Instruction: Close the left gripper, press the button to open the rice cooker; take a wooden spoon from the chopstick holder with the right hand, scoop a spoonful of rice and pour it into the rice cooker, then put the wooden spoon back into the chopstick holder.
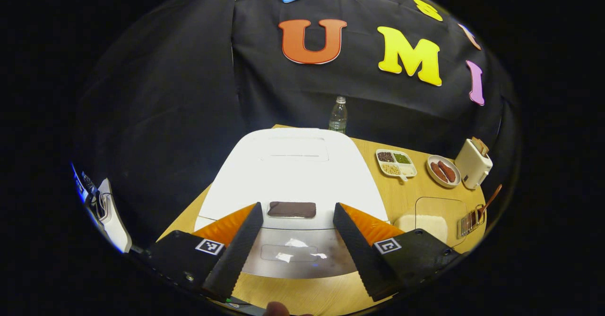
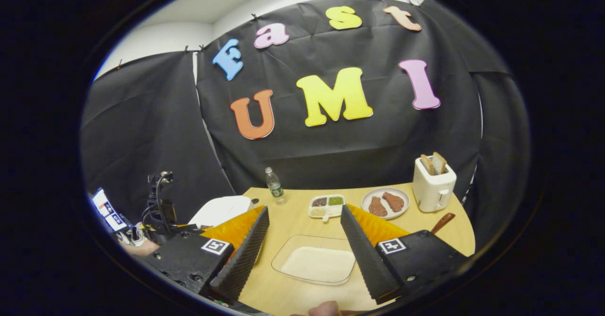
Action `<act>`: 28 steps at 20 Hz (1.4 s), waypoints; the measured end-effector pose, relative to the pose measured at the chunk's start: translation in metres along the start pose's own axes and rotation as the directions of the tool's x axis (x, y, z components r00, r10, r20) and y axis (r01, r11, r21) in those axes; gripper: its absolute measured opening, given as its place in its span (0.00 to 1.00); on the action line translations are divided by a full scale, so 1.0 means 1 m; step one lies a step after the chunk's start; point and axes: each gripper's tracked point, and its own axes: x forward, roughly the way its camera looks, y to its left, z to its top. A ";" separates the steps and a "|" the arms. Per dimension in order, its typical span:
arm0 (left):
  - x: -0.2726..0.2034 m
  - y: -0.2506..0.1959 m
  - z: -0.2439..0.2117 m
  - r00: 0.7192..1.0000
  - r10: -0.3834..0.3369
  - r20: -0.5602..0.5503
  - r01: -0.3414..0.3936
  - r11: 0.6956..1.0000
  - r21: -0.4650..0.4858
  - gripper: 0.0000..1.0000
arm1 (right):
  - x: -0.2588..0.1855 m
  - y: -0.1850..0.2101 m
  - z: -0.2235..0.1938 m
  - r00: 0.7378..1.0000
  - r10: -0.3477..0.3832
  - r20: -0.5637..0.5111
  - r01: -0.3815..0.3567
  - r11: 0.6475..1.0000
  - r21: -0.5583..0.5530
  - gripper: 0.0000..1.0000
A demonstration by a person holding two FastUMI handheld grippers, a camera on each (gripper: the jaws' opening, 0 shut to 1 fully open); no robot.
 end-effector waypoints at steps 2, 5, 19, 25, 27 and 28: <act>0.001 0.001 -0.001 1.000 -0.003 -0.006 0.003 1.000 0.004 1.00 | 0.003 0.003 -0.005 1.000 0.005 -0.014 -0.005 1.000 0.008 0.99; 0.002 0.000 -0.001 1.000 -0.008 -0.004 0.008 1.000 -0.002 1.00 | 0.005 0.011 -0.006 1.000 0.022 -0.016 -0.022 1.000 0.001 0.98; -0.041 -0.003 0.047 0.983 -0.021 0.181 0.030 0.999 -0.044 0.96 | -0.006 0.009 0.021 0.998 -0.016 0.060 0.021 0.997 -0.081 0.99; -0.158 -0.026 0.123 0.897 -0.135 0.421 0.171 0.984 -0.050 0.94 | -0.055 0.045 0.044 0.978 -0.077 0.193 0.109 0.981 -0.161 0.99; -0.204 -0.030 0.131 0.869 -0.170 0.464 0.206 0.978 -0.028 0.94 | -0.085 0.056 0.044 0.968 -0.112 0.223 0.154 0.971 -0.181 1.00; -0.224 -0.031 0.135 0.855 -0.187 0.484 0.220 0.975 -0.012 0.94 | -0.100 0.063 0.047 0.961 -0.122 0.249 0.171 0.968 -0.183 0.99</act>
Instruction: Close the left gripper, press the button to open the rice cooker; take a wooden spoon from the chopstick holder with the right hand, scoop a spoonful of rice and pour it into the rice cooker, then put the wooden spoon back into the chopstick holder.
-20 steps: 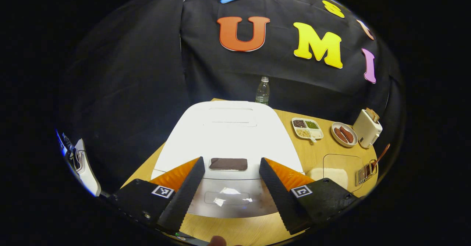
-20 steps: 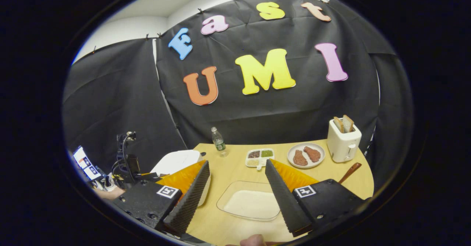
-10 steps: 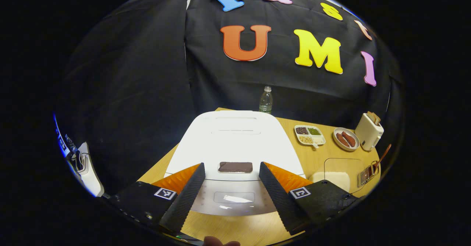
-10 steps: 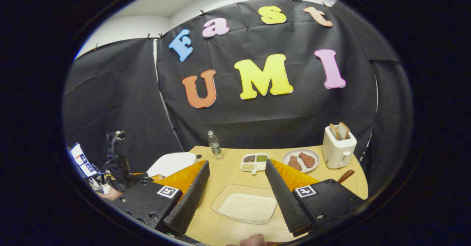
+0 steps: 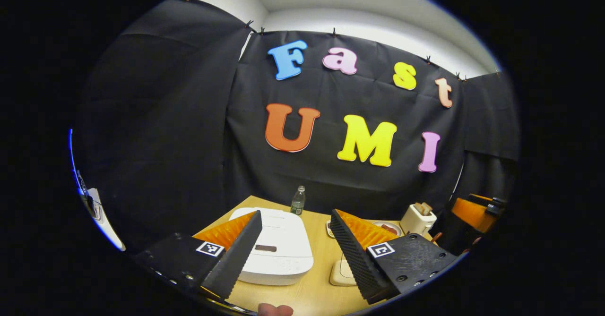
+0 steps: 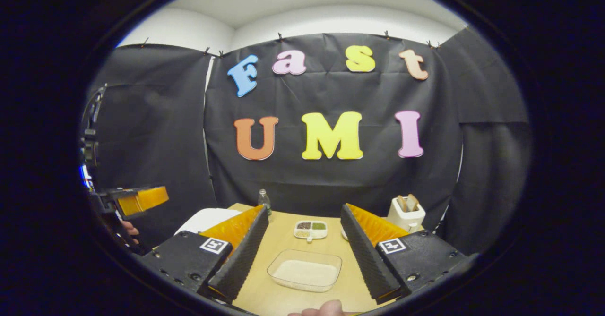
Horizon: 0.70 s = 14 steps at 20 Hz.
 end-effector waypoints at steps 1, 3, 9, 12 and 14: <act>-0.017 -0.007 0.011 0.999 -0.027 0.022 0.026 1.000 0.012 0.94 | -0.015 0.004 0.006 1.000 -0.017 0.020 0.017 1.000 -0.001 1.00; -0.051 -0.017 0.030 0.996 -0.070 0.050 0.070 0.997 0.021 0.94 | -0.046 0.011 0.008 0.999 -0.044 0.030 0.044 0.999 0.003 1.00; -0.130 -0.032 0.030 0.986 -0.159 0.057 0.159 0.987 0.016 0.94 | -0.129 0.036 -0.001 0.994 -0.101 0.036 0.102 0.995 -0.006 0.99; -0.156 -0.035 0.027 0.983 -0.176 0.060 0.176 0.984 0.010 0.94 | -0.148 0.055 -0.011 0.996 -0.088 0.013 0.088 0.996 -0.006 1.00; -0.167 -0.035 0.027 0.981 -0.183 0.070 0.183 0.983 0.011 0.94 | -0.154 0.066 -0.015 0.998 -0.068 0.003 0.068 0.998 -0.006 0.99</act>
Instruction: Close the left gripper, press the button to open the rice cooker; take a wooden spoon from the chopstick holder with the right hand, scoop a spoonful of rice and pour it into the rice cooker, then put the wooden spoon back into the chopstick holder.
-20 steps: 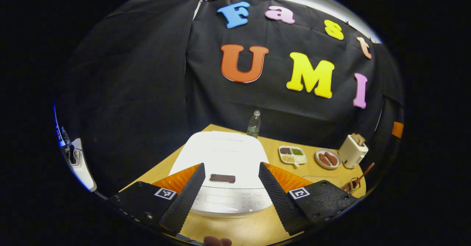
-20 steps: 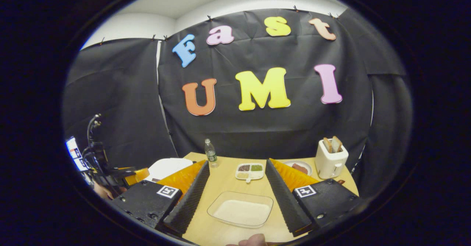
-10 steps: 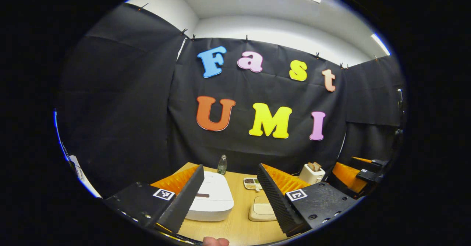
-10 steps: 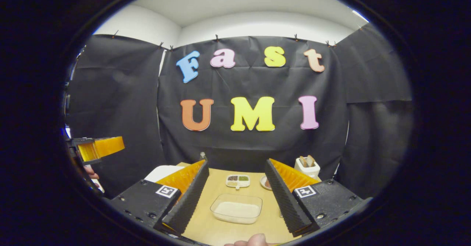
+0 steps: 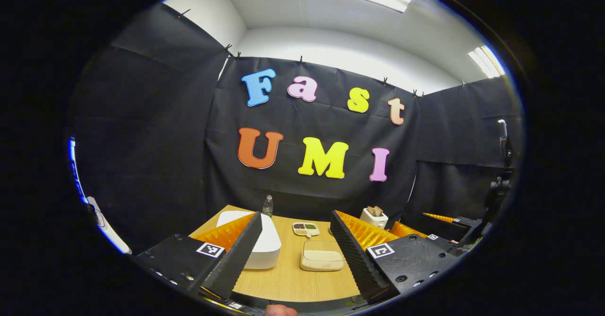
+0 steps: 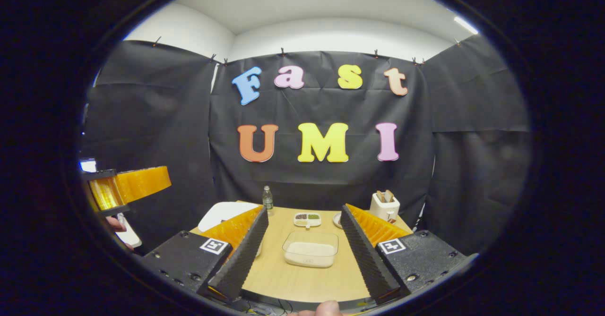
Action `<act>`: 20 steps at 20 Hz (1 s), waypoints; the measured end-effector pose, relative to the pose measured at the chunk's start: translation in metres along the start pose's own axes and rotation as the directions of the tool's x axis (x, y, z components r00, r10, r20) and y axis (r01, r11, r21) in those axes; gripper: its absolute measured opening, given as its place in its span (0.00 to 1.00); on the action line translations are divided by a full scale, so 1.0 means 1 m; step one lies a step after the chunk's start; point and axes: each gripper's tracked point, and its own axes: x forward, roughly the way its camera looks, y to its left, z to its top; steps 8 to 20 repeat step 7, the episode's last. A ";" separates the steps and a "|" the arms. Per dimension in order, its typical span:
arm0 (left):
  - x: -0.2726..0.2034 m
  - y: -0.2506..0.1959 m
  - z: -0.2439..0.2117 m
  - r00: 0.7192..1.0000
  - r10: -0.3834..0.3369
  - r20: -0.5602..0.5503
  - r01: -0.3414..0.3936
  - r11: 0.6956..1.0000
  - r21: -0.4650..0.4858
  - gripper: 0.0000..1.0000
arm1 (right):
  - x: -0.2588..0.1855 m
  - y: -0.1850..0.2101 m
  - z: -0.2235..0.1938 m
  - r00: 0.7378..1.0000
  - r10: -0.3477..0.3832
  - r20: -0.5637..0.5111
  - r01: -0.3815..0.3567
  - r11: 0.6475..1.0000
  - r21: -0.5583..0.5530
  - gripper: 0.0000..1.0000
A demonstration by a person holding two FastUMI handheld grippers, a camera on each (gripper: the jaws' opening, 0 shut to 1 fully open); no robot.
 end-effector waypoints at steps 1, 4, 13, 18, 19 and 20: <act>-0.003 0.000 0.003 1.000 -0.003 0.003 0.003 1.000 0.009 0.94 | -0.002 0.006 0.001 1.000 0.008 0.001 -0.008 1.000 0.000 1.00; -0.012 0.006 0.004 1.000 0.002 0.012 -0.002 0.999 0.040 0.94 | -0.007 0.016 0.006 1.000 0.019 0.009 -0.019 1.000 0.002 1.00; -0.015 0.007 0.005 1.000 -0.003 0.012 0.002 1.000 0.029 0.94 | -0.010 0.016 0.012 0.999 0.016 0.027 -0.016 1.000 0.004 1.00; -0.015 0.007 0.005 1.000 -0.003 0.012 0.002 1.000 0.029 0.94 | -0.010 0.016 0.012 0.999 0.016 0.027 -0.016 1.000 0.004 1.00; -0.015 0.007 0.005 1.000 -0.003 0.012 0.002 1.000 0.029 0.94 | -0.010 0.016 0.012 0.999 0.016 0.027 -0.016 1.000 0.004 1.00; -0.015 0.007 0.005 1.000 -0.003 0.012 0.002 1.000 0.029 0.94 | -0.010 0.016 0.012 0.999 0.016 0.027 -0.016 1.000 0.004 1.00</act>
